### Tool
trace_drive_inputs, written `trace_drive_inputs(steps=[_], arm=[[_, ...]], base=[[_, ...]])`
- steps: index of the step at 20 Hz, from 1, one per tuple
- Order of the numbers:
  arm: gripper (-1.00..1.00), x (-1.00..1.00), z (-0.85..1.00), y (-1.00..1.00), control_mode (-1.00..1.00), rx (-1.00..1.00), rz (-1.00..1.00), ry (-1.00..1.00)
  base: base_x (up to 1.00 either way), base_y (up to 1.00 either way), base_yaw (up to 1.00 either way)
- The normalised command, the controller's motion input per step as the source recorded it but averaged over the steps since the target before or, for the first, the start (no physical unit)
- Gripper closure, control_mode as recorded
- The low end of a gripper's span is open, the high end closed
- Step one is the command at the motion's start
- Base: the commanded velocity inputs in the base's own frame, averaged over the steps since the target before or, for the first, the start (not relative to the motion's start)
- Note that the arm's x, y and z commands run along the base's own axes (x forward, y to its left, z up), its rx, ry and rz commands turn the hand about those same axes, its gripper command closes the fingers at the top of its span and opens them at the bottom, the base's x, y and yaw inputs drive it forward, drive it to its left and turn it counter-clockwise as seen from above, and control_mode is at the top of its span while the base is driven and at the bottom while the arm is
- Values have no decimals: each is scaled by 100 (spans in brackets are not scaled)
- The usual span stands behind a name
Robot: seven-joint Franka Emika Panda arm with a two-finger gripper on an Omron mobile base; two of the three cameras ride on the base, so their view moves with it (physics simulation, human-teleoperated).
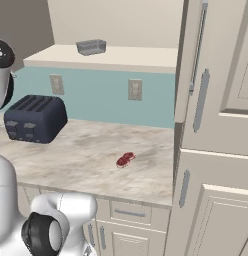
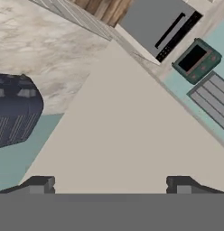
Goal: Retrieve the tupperware from the cabinet, then place the raw meat into the tupperware to avoid contamination.
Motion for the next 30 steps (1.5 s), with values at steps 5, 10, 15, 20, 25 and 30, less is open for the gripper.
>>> trace_drive_inputs(steps=[5,10,15,20,25,30], arm=[[-100,-6,0,-33,-100,0,-17,-4],[-100,-2,3,-39,-100,0,-19,-2],[-100,-1,13,-47,-100,1,-20,0],[-100,-7,22,-54,-100,10,-23,6],[-100,-19,7,-39,-100,19,-24,9],[-100,-16,-2,-15,-100,25,-26,13]], base=[[0,0,0],[0,0,0],[0,0,0],[0,0,0],[0,0,0],[0,0,0]])
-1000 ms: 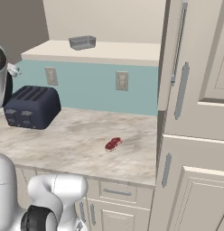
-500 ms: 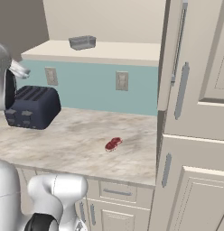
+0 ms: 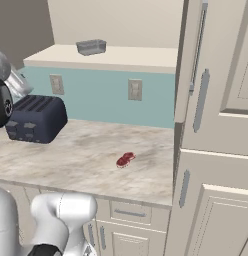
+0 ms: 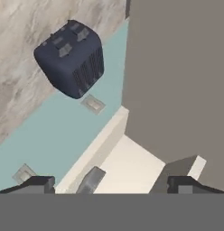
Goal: Retrieve the tupperware from the cabinet, then place the raw meat into the tupperware to avoid contamination.
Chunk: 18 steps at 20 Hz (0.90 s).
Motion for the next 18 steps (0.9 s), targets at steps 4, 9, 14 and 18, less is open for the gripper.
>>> trace_drive_inputs(steps=[4,9,14,18], arm=[[-100,-13,-4,-5,-100,26,-31,14],[-100,-9,0,-7,-100,25,-35,16],[-100,-2,0,-13,-100,25,-33,24],[-100,0,0,-26,-100,26,-30,28]], base=[[0,0,0],[0,0,0],[0,0,0],[0,0,0]])
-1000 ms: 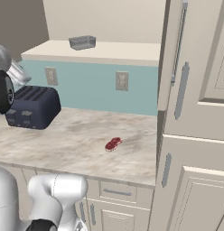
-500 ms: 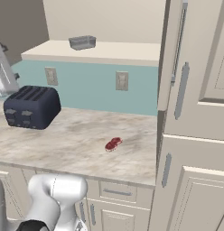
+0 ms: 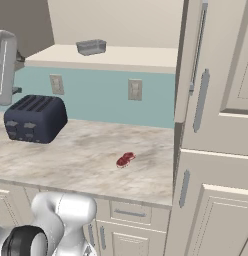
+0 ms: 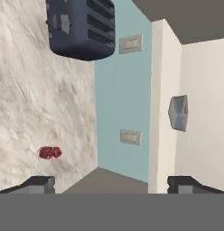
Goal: Retrieve the tupperware from the cabinet, then place the raw meat into the tupperware to avoid contamination.
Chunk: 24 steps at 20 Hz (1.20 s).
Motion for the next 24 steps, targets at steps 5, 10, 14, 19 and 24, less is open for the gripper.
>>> trace_drive_inputs(steps=[5,10,14,19,24], arm=[[-100,-2,0,-43,-100,26,-19,18],[-100,-12,-2,-52,-100,22,-4,5],[-100,-5,-4,-32,-100,12,0,0],[-100,0,-11,-11,-100,6,0,0],[-100,15,-11,0,-100,4,0,-3]], base=[[0,0,0],[0,0,0],[0,0,0],[0,0,0],[0,0,0]])
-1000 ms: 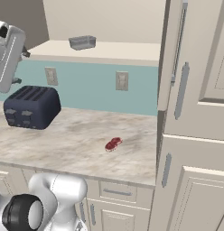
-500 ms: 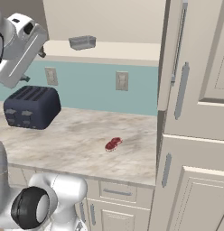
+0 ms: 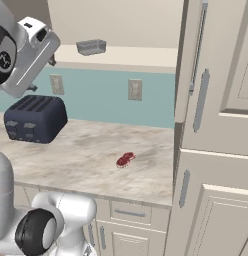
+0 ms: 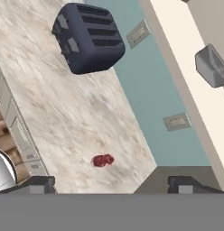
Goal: Retrieve the tupperware from the cabinet, then place the raw meat into the tupperware to avoid contamination.
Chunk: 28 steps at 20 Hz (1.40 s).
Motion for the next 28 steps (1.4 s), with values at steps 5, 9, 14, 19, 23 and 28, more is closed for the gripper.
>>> trace_drive_inputs(steps=[5,9,14,19,23,28], arm=[[-100,22,-10,1,-100,5,0,-6],[-100,23,-5,3,-100,6,0,-7],[-100,19,-4,8,-100,3,-1,-7],[-100,19,0,13,-100,1,-3,0],[-100,25,0,12,-100,0,-5,1],[-100,31,0,4,-100,0,-5,3]], base=[[0,0,0],[0,0,0],[0,0,0],[0,0,0],[0,0,0],[0,0,0]])
